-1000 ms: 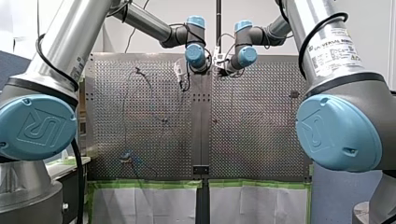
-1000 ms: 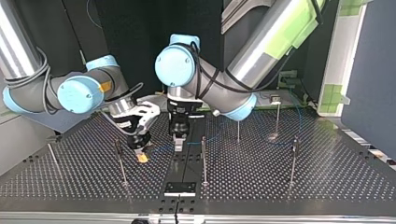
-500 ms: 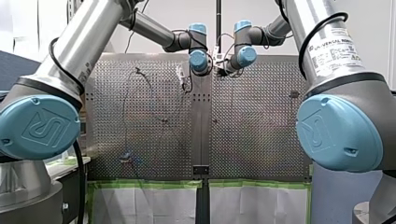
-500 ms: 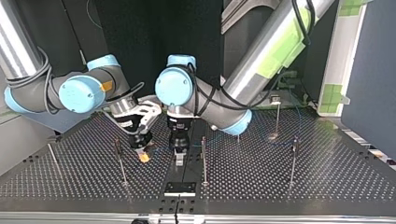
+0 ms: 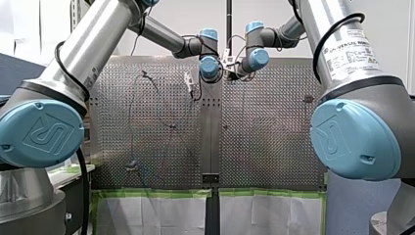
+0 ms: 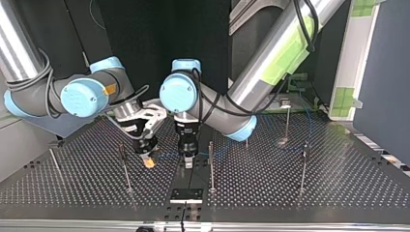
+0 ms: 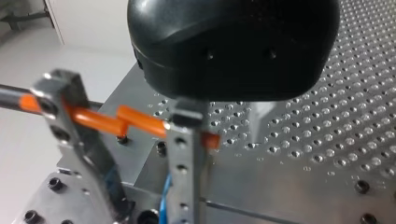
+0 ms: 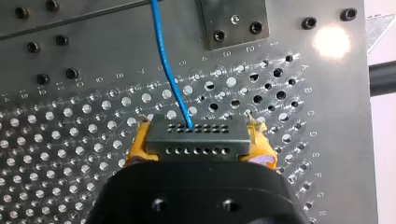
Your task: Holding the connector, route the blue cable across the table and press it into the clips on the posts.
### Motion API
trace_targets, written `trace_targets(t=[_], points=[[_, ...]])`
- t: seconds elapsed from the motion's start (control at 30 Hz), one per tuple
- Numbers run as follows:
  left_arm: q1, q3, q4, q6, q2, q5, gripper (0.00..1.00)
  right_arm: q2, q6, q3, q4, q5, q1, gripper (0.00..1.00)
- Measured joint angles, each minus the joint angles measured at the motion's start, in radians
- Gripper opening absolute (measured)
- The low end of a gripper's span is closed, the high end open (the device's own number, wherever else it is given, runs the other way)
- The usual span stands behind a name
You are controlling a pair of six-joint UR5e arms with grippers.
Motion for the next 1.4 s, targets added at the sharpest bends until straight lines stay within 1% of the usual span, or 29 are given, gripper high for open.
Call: trace_targets(t=[0.17, 0.3, 0.37, 0.43, 0.57, 0.7, 0.8, 0.97, 1.07, 1.2, 1.4], points=[[-0.01, 0.0, -0.004, -0.002, 0.0, -0.046, 0.0, 0.0, -0.001, 0.0, 0.004, 0.0, 0.001, 0.0], [-0.022, -0.011, -0.026, -0.017, 0.0, -0.075, 0.0, 0.0, -0.002, 0.002, 0.021, 0.0, 0.002, 0.0], [-0.029, -0.024, -0.04, -0.027, 0.002, -0.092, 0.0, 0.0, -0.003, 0.007, 0.033, -0.001, 0.004, 0.0], [-0.034, -0.04, -0.041, -0.033, 0.008, -0.109, 0.0, 0.0, -0.006, 0.014, 0.041, 0.0, 0.004, 0.0], [-0.041, -0.082, -0.013, -0.055, 0.037, -0.125, 0.0, -0.011, -0.011, 0.044, 0.048, 0.002, 0.002, 0.0], [-0.041, -0.119, 0.022, -0.065, 0.072, -0.121, 0.0, -0.036, -0.021, 0.082, 0.048, 0.01, 0.0, 0.0], [-0.044, -0.148, 0.051, -0.067, 0.086, -0.114, 0.0, -0.059, -0.028, 0.109, 0.047, 0.017, -0.001, 0.0], [-0.048, -0.2, 0.103, -0.068, 0.091, -0.081, 0.0, -0.101, -0.037, 0.155, 0.044, 0.023, -0.004, 0.0], [-0.05, -0.227, 0.13, -0.068, 0.091, -0.059, 0.0, -0.116, -0.044, 0.181, 0.042, 0.03, -0.005, 0.0], [-0.052, -0.263, 0.165, -0.068, 0.092, -0.044, 0.0, -0.124, -0.052, 0.215, 0.03, 0.037, -0.006, 0.0], [-0.054, -0.314, 0.217, -0.064, 0.091, -0.042, 0.0, -0.125, -0.049, 0.266, -0.014, 0.045, -0.008, 0.0]])
